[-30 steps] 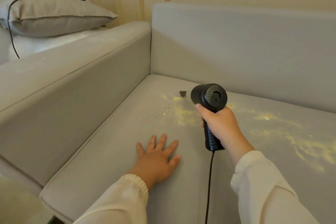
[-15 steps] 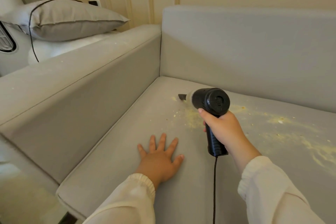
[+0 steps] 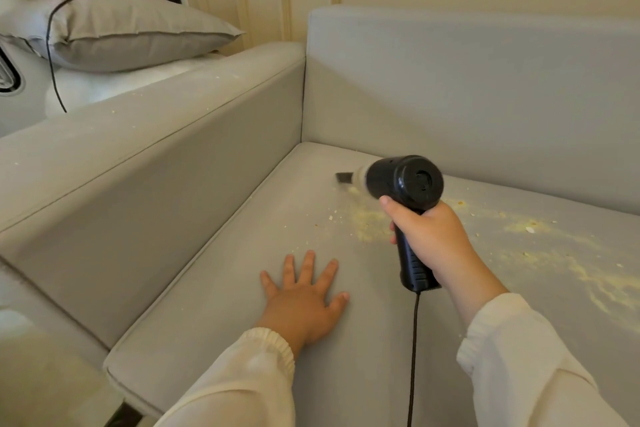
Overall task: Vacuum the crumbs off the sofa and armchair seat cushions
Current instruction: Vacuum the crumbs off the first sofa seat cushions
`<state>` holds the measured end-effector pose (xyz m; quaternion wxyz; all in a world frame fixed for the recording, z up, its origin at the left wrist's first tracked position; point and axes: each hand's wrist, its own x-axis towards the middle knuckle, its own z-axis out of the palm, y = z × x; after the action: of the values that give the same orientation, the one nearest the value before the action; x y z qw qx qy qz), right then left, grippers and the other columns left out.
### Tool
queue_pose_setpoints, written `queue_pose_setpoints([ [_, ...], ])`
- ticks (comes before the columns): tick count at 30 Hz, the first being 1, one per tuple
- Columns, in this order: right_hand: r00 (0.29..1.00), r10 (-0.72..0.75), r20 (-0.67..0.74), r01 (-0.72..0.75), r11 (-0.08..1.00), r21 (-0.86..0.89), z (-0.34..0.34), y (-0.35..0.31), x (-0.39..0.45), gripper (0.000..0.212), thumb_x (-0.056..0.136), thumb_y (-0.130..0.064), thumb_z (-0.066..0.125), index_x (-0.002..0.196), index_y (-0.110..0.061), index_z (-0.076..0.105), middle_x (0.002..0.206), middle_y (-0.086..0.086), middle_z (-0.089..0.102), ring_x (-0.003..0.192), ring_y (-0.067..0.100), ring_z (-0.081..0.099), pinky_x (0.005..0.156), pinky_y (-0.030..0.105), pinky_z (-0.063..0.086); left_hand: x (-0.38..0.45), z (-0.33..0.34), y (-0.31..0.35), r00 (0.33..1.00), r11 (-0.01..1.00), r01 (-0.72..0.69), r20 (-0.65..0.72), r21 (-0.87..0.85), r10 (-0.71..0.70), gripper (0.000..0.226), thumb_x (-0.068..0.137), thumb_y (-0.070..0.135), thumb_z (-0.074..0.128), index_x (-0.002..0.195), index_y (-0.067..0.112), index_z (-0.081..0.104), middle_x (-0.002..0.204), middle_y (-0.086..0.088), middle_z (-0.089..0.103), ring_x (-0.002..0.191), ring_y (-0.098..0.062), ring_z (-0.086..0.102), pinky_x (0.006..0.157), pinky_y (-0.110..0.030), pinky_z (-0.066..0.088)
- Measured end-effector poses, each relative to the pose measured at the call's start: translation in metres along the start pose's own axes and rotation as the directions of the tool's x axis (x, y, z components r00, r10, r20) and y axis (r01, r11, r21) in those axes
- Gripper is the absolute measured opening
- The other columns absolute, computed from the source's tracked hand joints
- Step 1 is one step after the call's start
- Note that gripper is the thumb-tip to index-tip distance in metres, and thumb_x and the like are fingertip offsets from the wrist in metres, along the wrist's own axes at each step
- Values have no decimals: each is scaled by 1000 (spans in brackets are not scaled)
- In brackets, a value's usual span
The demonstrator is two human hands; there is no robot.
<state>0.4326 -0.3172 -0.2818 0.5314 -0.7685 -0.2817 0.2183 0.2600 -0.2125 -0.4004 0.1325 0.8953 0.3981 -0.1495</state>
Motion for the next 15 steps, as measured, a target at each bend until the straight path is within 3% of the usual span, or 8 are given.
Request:
queue_pose_setpoints([
  [3,998,-9,-55,8,1000,-9,-14,-2,2,21,90,-46,78,95,-26,72,81,5,78,75,25,77,71,36,62,2,2,1,1000,1000,4,0,1,-4,70,97,78,11,158,55,-15,170,7,-27,155,-33,-27,114,-75,-13],
  [8,999,44,-7,-44,999,16,-19,-2,-1,23,91,-45,77,100,-24,72,85,12,79,80,29,78,78,42,63,2,2,2,1000,1000,6,-6,2,-6,71,97,78,12,158,54,-15,170,6,-27,155,-34,-27,114,-76,-13],
  [15,995,60,80,-63,997,33,-8,-9,-8,26,93,-42,77,97,-17,74,88,18,78,69,22,74,80,44,63,1,-1,3,1000,1000,3,8,-5,-3,72,97,78,12,159,52,-14,170,6,-27,155,-35,-27,113,-76,-12],
])
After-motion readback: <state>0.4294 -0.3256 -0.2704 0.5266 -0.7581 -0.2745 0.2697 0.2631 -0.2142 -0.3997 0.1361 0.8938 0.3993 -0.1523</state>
